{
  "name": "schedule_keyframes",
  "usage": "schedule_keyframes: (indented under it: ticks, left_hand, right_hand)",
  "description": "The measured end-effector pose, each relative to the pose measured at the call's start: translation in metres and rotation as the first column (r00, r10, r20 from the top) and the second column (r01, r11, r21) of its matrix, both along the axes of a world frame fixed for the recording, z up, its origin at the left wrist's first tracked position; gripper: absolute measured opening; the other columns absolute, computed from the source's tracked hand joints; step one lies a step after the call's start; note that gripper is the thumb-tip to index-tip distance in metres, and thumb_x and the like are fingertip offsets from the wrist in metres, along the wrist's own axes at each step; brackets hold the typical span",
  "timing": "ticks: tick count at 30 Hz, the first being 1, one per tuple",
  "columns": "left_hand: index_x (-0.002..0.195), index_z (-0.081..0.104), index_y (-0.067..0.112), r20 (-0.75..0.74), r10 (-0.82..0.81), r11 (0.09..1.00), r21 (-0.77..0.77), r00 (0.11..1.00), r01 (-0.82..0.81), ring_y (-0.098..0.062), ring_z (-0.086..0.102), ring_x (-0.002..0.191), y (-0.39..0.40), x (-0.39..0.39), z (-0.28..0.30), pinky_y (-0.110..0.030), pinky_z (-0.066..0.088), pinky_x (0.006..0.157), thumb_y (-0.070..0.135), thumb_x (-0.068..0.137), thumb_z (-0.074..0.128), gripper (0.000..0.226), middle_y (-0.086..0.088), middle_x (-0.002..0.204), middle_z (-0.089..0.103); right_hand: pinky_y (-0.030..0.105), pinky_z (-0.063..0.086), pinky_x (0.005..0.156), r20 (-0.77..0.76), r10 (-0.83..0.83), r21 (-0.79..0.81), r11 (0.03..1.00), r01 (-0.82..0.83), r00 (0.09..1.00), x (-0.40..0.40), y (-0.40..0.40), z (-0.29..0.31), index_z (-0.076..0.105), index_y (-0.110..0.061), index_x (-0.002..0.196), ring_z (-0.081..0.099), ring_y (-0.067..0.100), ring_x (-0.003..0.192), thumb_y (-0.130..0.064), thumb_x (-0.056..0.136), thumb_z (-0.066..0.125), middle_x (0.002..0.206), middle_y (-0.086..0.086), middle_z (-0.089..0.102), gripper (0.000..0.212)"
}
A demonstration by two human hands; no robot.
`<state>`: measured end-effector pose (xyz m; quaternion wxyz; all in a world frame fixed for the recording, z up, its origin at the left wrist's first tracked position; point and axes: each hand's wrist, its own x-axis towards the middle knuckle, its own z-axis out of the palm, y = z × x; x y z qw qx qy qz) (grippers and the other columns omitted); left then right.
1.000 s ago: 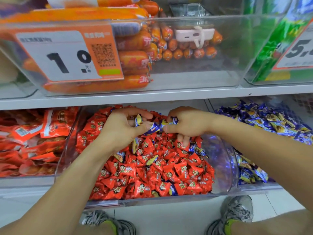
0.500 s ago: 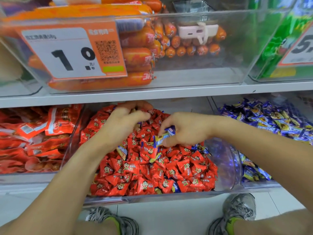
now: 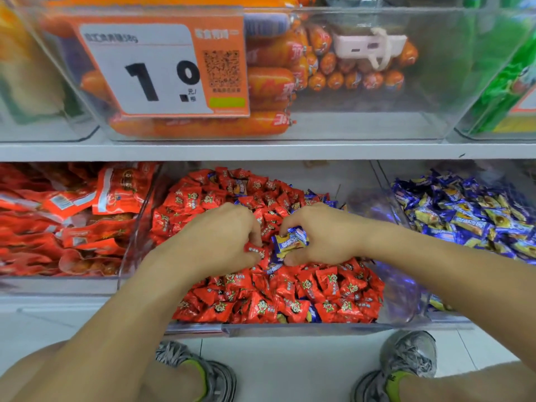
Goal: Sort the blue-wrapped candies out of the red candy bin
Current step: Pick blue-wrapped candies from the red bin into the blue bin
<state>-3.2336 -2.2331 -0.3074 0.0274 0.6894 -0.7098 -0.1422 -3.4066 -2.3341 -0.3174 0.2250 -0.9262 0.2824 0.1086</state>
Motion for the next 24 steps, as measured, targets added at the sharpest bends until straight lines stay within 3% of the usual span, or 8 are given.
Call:
schedule_keyframes:
  ticks: [2,5,9,12,15,18,21,24]
  left_hand:
    - [0.102,0.071,0.032,-0.066,0.020,1.000,-0.014,0.998,-0.021,0.000,0.049,0.068,0.002,0.003,0.003,-0.022,0.044,0.065,0.045,0.078,0.075,0.028,0.017,0.077,0.050]
    - [0.109,0.065,0.035,-0.191,0.052,0.996,-0.059,0.980,-0.064,-0.001,0.052,0.062,0.007,0.002,0.009,-0.020,0.043,0.058,0.064,0.070,0.072,0.049,0.011,0.079,0.058]
    - [0.095,0.066,0.034,-0.352,0.076,0.988,-0.097,0.933,-0.117,-0.007,0.057,0.068,0.005,-0.011,0.003,-0.036,0.053,0.070,0.069,0.069,0.069,0.044,0.008,0.080,0.061]
    - [0.083,0.066,0.032,-0.459,0.081,0.987,-0.089,0.885,-0.137,-0.008,0.063,0.073,0.002,-0.019,0.002,-0.039,0.053,0.073,0.060,0.079,0.065,0.028,0.007,0.078,0.068]
    - [0.087,0.067,0.029,-0.508,0.047,0.990,-0.091,0.860,-0.108,0.003,0.064,0.085,0.005,-0.016,0.006,-0.026,0.051,0.082,0.039,0.084,0.072,0.012,0.013,0.084,0.071]
    - [0.087,0.064,0.025,-0.585,0.098,0.957,-0.166,0.805,-0.237,0.005,0.062,0.069,0.009,-0.003,0.011,-0.012,0.044,0.066,0.017,0.087,0.071,0.010,0.020,0.077,0.068]
    - [0.091,0.065,0.021,-0.673,0.228,0.887,-0.155,0.703,-0.436,-0.006,0.043,0.046,0.015,0.016,0.014,-0.015,0.034,0.046,0.010,0.092,0.061,0.011,0.017,0.054,0.057]
    - [0.086,0.065,0.025,-0.612,0.351,0.848,-0.113,0.709,-0.518,-0.012,0.035,0.042,0.021,0.032,0.011,-0.024,0.028,0.043,0.016,0.095,0.054,0.017,0.009,0.042,0.047]
  right_hand:
    - [0.028,0.044,0.089,0.039,-0.025,0.029,0.999,0.024,0.999,-0.004,-0.002,0.002,0.065,-0.022,0.121,0.057,0.011,0.103,-0.047,0.082,0.075,0.112,-0.007,0.065,0.047]
    - [0.021,0.035,0.062,0.164,-0.092,0.090,0.993,0.078,0.982,-0.012,-0.005,0.008,0.065,-0.032,0.099,0.049,0.001,0.063,-0.047,0.083,0.074,0.070,-0.017,0.057,0.023]
    - [0.020,0.030,0.042,0.278,-0.373,0.520,0.833,0.188,0.885,-0.023,0.002,0.017,0.063,-0.022,0.083,0.031,0.006,0.040,-0.033,0.091,0.070,0.048,-0.012,0.041,0.015]
    - [0.019,0.028,0.038,0.229,-0.441,0.633,0.745,0.212,0.868,-0.028,0.013,0.022,0.059,-0.009,0.089,0.027,0.008,0.039,-0.027,0.095,0.065,0.047,-0.010,0.034,0.020]
    - [0.021,0.034,0.040,0.216,-0.453,0.609,0.755,0.244,0.865,-0.031,0.014,0.023,0.057,-0.006,0.089,0.037,0.012,0.042,-0.040,0.097,0.059,0.052,-0.002,0.044,0.035]
    - [0.025,0.038,0.045,0.220,-0.496,0.570,0.764,0.302,0.840,-0.031,0.006,0.029,0.058,-0.012,0.081,0.044,0.018,0.041,-0.040,0.099,0.054,0.056,0.008,0.060,0.034]
    - [0.025,0.040,0.042,0.250,-0.536,0.594,0.743,0.310,0.806,-0.016,-0.003,0.030,0.064,-0.007,0.092,0.046,0.019,0.047,-0.021,0.098,0.055,0.079,0.021,0.068,0.018]
    - [0.020,0.036,0.040,0.257,-0.546,0.514,0.776,0.365,0.797,0.014,-0.009,0.029,0.064,-0.013,0.088,0.045,0.014,0.047,-0.021,0.095,0.053,0.064,0.003,0.061,0.015]
